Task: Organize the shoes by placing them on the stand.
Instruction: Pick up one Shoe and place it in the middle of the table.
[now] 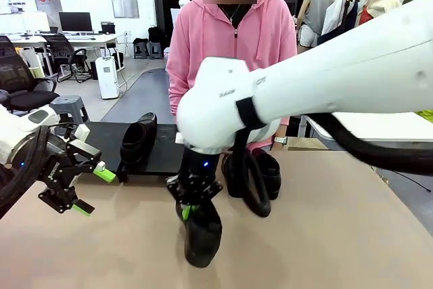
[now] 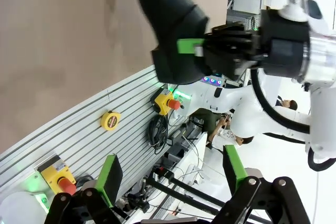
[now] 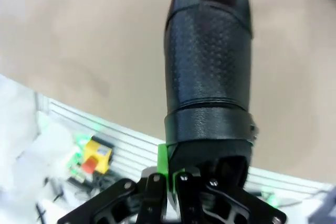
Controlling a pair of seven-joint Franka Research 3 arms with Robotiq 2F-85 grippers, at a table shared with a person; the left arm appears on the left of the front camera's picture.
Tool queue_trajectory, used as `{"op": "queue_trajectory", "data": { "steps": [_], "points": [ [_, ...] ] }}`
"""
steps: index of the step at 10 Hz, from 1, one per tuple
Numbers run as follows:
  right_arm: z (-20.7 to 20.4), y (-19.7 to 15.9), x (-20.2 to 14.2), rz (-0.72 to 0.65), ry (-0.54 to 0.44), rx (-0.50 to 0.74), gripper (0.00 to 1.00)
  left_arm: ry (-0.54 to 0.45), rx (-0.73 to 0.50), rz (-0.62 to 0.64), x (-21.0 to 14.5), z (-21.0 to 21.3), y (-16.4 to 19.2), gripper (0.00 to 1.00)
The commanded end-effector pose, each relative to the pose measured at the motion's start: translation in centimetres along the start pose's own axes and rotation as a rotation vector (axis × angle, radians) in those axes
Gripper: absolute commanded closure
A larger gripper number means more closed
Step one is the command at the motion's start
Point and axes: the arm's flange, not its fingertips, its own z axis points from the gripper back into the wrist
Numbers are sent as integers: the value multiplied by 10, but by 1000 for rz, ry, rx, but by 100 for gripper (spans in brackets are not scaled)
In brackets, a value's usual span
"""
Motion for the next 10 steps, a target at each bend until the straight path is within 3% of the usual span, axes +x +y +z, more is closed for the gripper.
{"op": "queue_trajectory", "data": {
  "steps": [1,4,5,6,8,10],
  "points": [
    [-9,19,32,-132,4,3,100,0,-16,-15,0,0,0,0],
    [-41,15,52,-155,36,-25,100,0,-16,-15,0,0,0,0],
    [-44,9,53,-108,70,-17,53,0,-16,-15,0,0,0,0],
    [-45,7,52,-91,77,-13,0,0,-16,-15,0,0,0,0],
    [-38,2,44,-59,73,42,0,0,-16,-15,0,0,0,0],
    [4,-13,14,-62,38,52,0,0,-16,-15,0,0,0,0]
  ]
}}
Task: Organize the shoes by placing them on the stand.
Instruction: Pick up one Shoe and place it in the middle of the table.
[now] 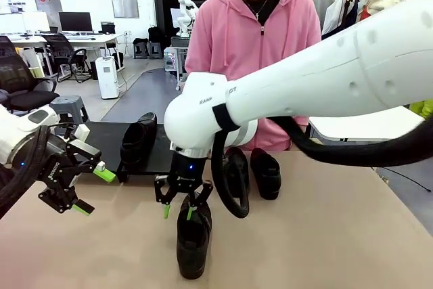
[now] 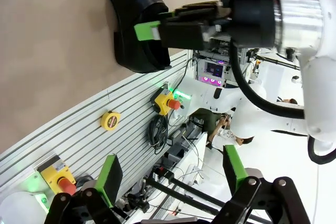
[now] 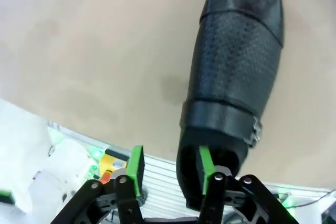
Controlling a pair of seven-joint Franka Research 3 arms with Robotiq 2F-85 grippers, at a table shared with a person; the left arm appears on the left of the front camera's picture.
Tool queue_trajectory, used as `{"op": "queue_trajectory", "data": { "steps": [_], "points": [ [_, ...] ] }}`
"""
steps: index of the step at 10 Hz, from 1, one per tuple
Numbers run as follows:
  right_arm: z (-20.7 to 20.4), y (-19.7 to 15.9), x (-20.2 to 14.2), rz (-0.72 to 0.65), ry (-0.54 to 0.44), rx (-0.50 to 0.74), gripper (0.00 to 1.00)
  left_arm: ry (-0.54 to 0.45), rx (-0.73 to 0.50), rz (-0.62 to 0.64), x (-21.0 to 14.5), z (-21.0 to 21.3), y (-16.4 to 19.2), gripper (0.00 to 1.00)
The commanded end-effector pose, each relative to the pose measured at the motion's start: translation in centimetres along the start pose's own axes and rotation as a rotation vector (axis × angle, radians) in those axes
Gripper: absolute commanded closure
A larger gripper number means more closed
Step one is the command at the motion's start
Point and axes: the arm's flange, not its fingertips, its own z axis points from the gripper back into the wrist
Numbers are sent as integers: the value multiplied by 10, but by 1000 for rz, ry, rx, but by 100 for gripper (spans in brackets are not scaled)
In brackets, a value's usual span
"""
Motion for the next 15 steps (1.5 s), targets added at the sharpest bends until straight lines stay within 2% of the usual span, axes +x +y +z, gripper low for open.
{"op": "queue_trajectory", "data": {
  "steps": [1,3,5,6,7,8,9,11,12,13,14,15],
  "points": [
    [59,-38,-54,22,-26,15,0,0,-16,-15,0,0,0,0],
    [116,-72,-104,72,-24,0,0,0,-16,-15,0,0,0,0],
    [159,-142,-154,150,-51,46,0,0,-16,-15,0,0,0,0],
    [168,-182,-179,174,-108,164,0,0,-16,-15,0,0,0,0],
    [168,-221,-202,143,-166,255,0,0,-16,-15,0,0,0,0],
    [162,-260,-222,132,-212,322,0,0,-16,-15,0,0,0,0],
    [143,-298,-237,181,-254,415,0,0,-16,-15,0,0,0,0],
    [103,-341,-244,136,-276,549,0,0,-16,-15,0,0,0,0],
    [89,-348,-247,103,-291,569,0,0,-16,-15,0,0,0,0],
    [87,-348,-251,117,-312,541,0,0,-16,-15,0,0,0,0],
    [89,-342,-248,63,-289,503,0,0,-16,-15,0,0,0,0],
    [169,-354,-211,91,-294,533,0,0,-16,-15,0,0,0,0]
  ]
}}
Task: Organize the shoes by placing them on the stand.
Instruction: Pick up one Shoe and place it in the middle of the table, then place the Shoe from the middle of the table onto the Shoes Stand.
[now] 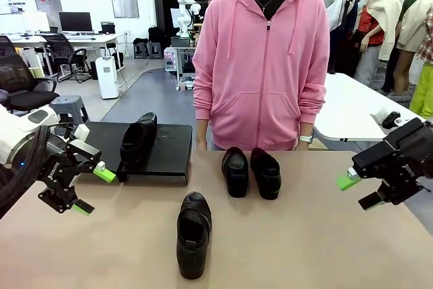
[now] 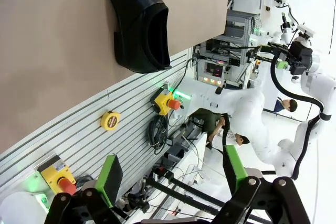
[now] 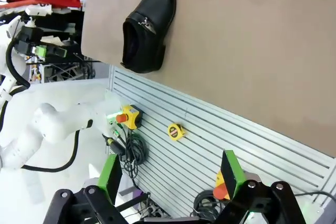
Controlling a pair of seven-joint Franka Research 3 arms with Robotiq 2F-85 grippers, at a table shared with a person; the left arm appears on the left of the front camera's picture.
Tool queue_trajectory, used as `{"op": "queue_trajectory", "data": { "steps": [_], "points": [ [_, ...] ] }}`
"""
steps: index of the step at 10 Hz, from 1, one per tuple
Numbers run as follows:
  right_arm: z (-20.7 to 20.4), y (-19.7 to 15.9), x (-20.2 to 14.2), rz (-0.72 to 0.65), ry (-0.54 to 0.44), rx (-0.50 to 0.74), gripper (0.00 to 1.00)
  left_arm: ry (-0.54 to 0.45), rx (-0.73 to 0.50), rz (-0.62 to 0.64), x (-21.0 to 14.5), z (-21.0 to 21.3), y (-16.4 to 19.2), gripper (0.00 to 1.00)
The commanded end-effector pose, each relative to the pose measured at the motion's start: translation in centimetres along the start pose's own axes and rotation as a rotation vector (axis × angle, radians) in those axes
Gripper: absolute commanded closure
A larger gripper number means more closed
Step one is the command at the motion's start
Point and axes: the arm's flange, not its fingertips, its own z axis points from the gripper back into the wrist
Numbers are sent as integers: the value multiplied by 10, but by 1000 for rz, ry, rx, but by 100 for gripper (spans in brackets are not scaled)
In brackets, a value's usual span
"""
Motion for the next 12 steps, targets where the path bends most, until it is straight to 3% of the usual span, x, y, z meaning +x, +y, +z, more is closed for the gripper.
{"op": "queue_trajectory", "data": {
  "steps": [1,12],
  "points": [
    [5,7,-3,27,-11,26,0,1,-15,-16,0,0,0,0],
    [5,7,-3,27,-11,26,0,1,-15,-16,0,0,0,0]
  ]
}}
